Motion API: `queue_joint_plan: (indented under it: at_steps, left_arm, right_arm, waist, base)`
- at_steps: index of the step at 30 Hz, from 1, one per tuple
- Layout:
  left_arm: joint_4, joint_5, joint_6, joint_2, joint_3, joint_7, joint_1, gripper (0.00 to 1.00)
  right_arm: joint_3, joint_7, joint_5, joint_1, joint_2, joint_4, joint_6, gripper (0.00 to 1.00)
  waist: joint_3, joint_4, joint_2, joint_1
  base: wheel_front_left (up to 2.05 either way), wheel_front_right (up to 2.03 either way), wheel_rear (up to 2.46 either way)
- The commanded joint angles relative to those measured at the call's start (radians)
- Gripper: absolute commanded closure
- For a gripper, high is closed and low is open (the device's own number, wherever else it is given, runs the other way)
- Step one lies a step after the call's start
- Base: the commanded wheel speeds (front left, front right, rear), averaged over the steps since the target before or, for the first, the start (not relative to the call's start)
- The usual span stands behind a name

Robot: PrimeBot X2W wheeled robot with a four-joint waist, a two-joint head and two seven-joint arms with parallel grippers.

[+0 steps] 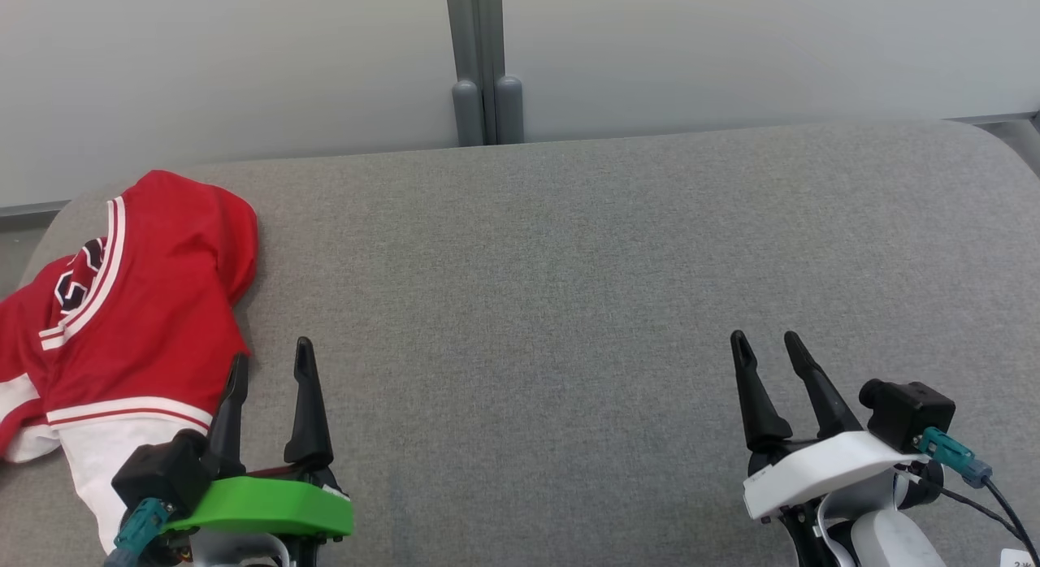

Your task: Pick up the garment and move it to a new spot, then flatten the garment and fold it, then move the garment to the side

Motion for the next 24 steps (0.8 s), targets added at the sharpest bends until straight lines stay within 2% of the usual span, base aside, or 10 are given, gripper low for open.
queue_joint_plan:
  at_steps: [1,24]
  left_arm:
    - [-0.012,0.025,0.002,0.008,-0.002,-0.009,0.004,0.00]
    - [0.022,0.196,-0.033,0.006,-0.010,-0.060,0.034,0.00]
  right_arm:
    - [0.005,-0.010,-0.027,-0.001,-0.004,-0.008,0.000,0.00]
    - [0.004,-0.061,-0.222,0.021,-0.005,-0.008,0.000,0.00]
  waist:
    - [0.000,0.000,0.0000,-0.0001]
    - [-0.010,-0.004,0.0000,-0.0001]
  base:
    - [0.00,0.00,0.00]
    - [0.00,0.00,0.00]
